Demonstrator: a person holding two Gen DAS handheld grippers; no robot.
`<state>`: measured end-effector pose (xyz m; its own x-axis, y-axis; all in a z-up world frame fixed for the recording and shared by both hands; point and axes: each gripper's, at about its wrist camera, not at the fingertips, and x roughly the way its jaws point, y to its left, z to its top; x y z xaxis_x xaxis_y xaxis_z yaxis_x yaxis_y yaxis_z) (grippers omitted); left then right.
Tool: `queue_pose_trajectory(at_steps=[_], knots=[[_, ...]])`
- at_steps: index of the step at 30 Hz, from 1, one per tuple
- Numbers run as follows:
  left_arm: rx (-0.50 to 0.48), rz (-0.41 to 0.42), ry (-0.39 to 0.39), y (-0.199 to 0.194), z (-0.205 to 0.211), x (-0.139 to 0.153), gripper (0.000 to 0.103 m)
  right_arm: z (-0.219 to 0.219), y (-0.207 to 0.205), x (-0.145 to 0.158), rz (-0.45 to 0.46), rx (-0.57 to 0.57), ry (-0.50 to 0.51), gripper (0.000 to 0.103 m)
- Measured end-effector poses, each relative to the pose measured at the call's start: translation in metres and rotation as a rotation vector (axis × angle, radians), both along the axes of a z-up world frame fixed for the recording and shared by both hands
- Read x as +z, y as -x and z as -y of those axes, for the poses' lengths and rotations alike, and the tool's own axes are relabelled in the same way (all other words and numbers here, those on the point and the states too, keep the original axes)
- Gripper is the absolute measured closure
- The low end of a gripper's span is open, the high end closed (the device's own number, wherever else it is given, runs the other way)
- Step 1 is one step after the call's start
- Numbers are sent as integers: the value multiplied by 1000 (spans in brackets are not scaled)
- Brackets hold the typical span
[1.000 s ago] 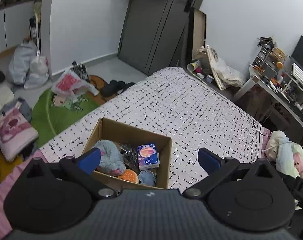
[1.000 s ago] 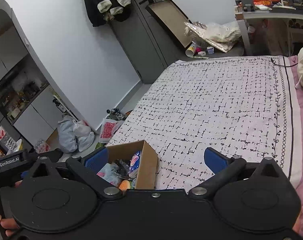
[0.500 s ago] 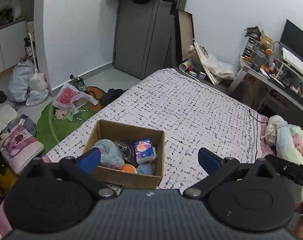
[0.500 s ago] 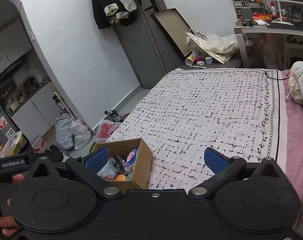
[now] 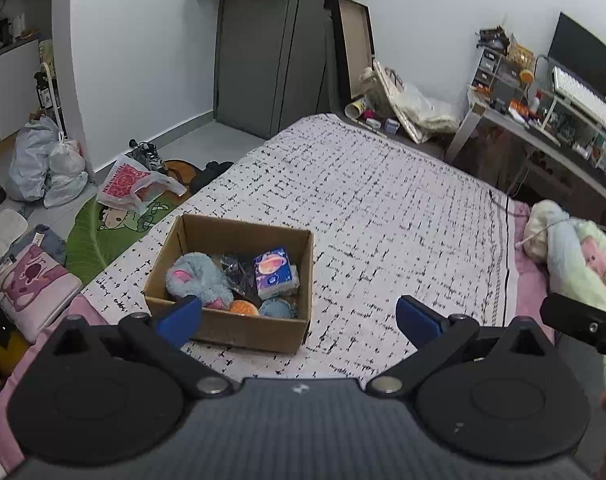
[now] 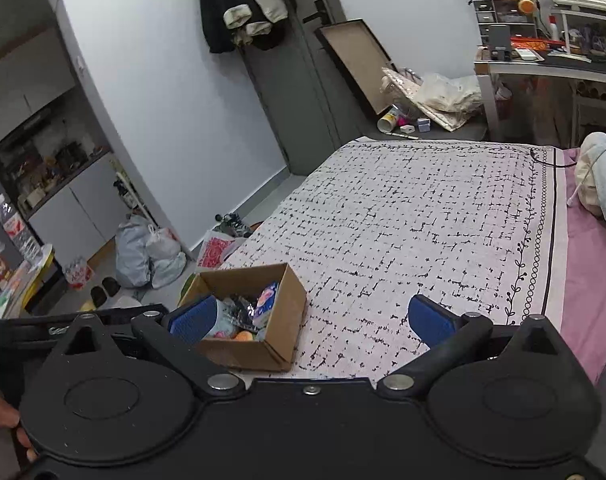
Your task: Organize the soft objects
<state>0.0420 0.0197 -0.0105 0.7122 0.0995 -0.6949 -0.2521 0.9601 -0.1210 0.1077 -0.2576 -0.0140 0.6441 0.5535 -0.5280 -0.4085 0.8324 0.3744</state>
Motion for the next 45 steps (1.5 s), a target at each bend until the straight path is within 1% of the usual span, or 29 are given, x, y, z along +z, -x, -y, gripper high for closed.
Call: queue_pose_trajectory(at_steps=[7, 10, 15, 23, 32, 45], knots=[[-9, -29, -18, 1, 3, -9, 0, 3, 1, -11, -36, 7, -8, 0], [-11, -40, -21, 1, 3, -12, 0, 3, 0, -13, -52, 26, -24, 0], [-17, -51, -36, 1, 4, -13, 0, 1, 2, -13, -54, 34, -20, 0], [-13, -58, -25, 3, 2, -15, 0, -1, -1, -17, -76, 41, -25, 0], [-13, -51, -15, 4, 2, -11, 0, -3, 1, -16, -72, 37, -16, 0], [-24, -53, -21, 6, 5, -11, 0, -3, 1, -17, -67, 23, 3, 0]])
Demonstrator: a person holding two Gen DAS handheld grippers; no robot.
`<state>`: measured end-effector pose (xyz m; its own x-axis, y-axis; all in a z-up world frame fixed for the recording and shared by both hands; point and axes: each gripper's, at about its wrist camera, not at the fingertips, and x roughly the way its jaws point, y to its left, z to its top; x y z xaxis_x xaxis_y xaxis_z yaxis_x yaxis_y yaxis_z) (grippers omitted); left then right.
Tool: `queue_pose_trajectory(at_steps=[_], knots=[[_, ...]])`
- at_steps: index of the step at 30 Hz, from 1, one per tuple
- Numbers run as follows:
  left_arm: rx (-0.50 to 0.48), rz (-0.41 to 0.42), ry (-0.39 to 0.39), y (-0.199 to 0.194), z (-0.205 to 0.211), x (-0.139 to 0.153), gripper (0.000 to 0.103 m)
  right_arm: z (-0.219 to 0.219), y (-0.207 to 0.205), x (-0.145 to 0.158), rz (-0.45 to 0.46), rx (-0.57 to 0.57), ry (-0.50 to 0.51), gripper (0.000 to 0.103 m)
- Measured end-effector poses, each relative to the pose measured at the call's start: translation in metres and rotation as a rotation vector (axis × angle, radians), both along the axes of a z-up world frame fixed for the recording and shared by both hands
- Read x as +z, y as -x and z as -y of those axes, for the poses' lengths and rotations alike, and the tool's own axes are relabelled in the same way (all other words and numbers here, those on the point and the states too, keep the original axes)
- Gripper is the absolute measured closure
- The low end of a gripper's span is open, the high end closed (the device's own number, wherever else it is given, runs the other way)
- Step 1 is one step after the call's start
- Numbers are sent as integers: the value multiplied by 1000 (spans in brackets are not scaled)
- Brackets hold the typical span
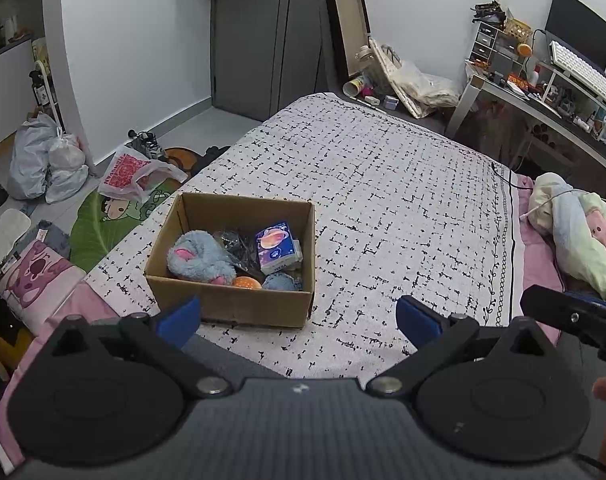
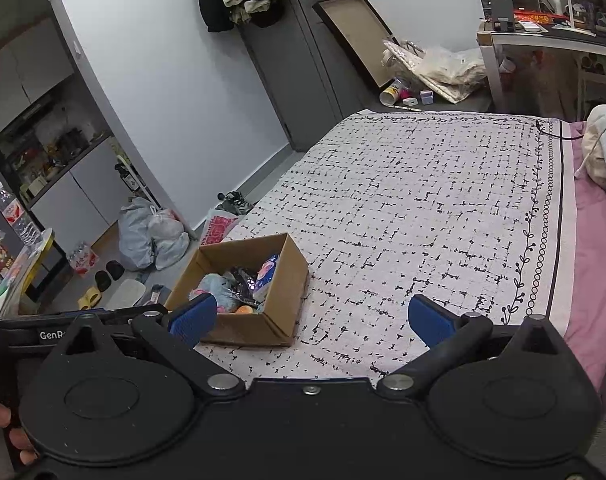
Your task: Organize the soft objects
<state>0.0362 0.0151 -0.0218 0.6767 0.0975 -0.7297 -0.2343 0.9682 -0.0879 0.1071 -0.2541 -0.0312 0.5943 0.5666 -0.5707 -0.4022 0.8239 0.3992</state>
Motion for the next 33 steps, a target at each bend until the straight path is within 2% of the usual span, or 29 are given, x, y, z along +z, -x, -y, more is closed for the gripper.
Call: queue_pose_trajectory(at_steps=[33], knots=[[-6, -8, 4, 2, 1, -2, 0, -1, 0, 0, 5, 6, 11, 0]])
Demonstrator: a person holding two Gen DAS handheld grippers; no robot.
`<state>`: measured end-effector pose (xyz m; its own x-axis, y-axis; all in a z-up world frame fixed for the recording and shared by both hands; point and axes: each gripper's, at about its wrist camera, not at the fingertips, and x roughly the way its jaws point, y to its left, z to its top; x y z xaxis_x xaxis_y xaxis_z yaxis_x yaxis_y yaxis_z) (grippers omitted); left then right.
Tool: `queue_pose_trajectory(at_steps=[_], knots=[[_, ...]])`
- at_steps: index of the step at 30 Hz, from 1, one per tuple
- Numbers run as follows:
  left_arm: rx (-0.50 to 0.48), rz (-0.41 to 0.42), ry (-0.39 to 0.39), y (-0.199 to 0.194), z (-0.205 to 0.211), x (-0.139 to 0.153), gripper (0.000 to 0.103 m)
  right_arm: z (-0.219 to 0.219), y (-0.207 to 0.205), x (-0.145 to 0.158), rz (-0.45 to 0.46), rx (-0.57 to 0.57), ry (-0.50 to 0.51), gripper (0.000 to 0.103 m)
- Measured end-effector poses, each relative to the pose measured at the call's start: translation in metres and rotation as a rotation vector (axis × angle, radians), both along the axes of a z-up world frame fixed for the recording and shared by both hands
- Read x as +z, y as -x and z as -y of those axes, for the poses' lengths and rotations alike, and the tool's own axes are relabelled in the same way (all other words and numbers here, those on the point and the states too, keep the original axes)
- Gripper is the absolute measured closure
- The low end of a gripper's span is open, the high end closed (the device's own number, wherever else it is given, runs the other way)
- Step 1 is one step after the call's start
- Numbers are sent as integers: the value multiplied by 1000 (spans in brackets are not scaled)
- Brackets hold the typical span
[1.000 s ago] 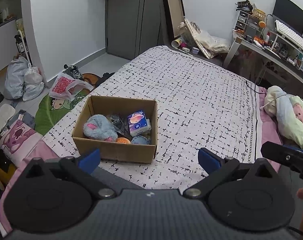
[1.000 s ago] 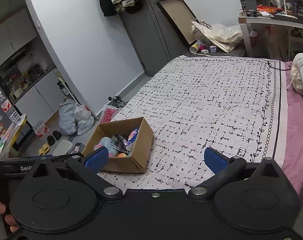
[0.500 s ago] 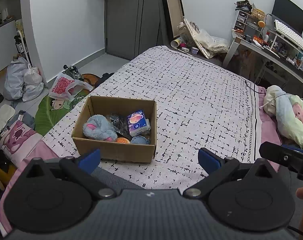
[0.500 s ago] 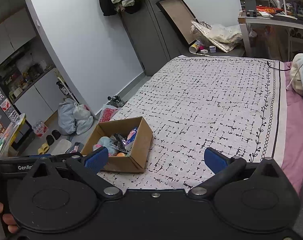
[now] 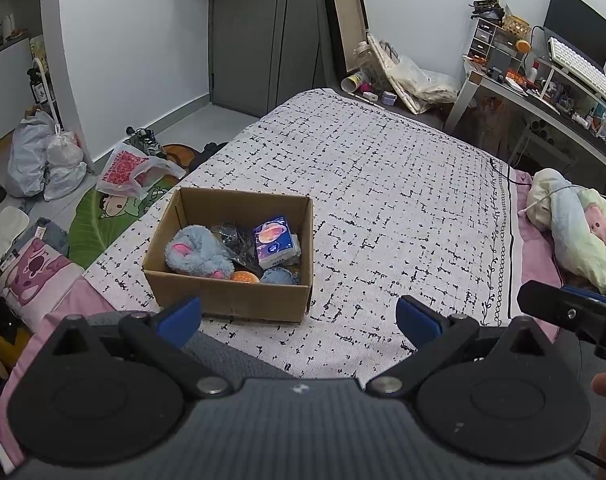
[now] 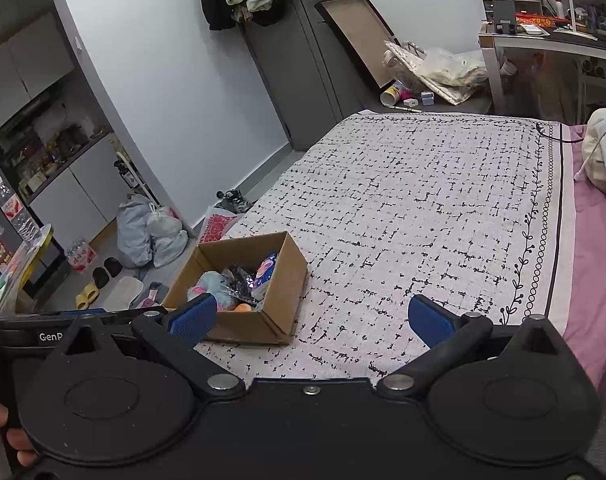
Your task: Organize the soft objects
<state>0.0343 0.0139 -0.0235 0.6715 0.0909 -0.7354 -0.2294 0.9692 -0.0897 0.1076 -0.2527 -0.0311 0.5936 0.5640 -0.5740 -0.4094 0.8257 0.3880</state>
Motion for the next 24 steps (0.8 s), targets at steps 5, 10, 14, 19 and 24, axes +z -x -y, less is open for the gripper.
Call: queue_pose_trajectory(at_steps=[5, 10, 14, 19, 24], knots=[[-4, 6, -2, 1, 0, 2, 0, 0, 0, 1, -1, 0, 4, 0], [-2, 6, 1, 0, 0, 1, 0, 1, 0, 0, -4, -5, 1, 0], [1, 1, -7, 0, 0, -1, 0, 0, -1, -2, -11, -5, 5, 0], [-3, 6, -7, 0, 2, -1, 0, -1, -1, -3, -12, 2, 4, 0], [10, 2, -21, -1, 4, -2, 0, 0, -2, -5, -23, -3, 5, 0]])
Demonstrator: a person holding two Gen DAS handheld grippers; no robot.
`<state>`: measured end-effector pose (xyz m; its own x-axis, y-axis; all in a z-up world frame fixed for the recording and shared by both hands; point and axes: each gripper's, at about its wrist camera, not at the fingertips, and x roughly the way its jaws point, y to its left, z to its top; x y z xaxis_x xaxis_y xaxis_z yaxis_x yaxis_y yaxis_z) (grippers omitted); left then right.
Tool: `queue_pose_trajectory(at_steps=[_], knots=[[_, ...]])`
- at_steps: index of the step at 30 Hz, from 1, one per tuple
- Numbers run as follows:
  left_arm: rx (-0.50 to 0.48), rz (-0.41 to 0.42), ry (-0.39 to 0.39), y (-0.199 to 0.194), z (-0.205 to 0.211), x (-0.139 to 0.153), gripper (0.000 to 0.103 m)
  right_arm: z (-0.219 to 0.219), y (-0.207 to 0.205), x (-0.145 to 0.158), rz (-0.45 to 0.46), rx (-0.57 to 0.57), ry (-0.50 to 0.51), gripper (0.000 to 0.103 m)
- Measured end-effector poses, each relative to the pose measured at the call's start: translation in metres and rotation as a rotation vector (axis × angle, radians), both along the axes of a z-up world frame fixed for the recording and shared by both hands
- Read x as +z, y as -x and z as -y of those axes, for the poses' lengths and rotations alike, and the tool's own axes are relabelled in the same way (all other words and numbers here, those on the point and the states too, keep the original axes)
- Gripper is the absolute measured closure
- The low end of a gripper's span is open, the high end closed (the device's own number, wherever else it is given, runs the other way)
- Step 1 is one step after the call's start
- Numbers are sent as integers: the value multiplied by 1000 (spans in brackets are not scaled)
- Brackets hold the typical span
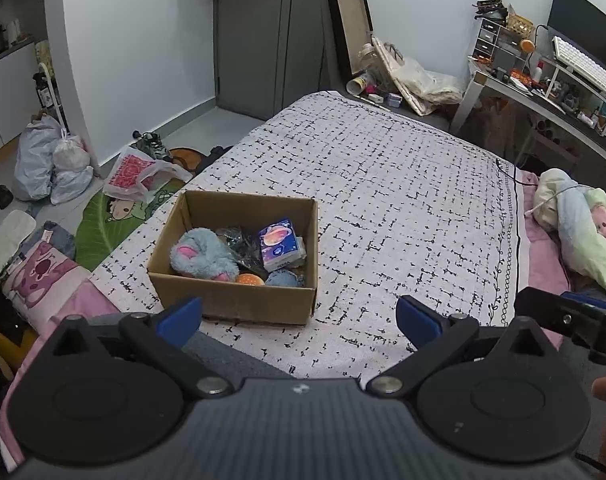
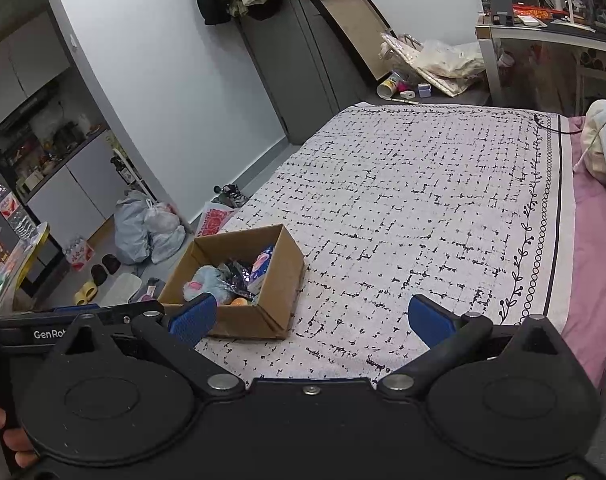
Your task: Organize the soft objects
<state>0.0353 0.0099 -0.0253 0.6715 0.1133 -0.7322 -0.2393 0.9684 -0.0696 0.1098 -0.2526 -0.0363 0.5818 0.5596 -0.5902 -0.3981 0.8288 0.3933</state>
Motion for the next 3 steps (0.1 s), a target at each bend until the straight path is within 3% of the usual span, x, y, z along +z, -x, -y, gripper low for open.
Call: queue_pose_trajectory(at_steps=[3], knots=[[-8, 3, -6, -1, 1, 2, 0, 0, 0, 0, 2, 0, -1, 0]])
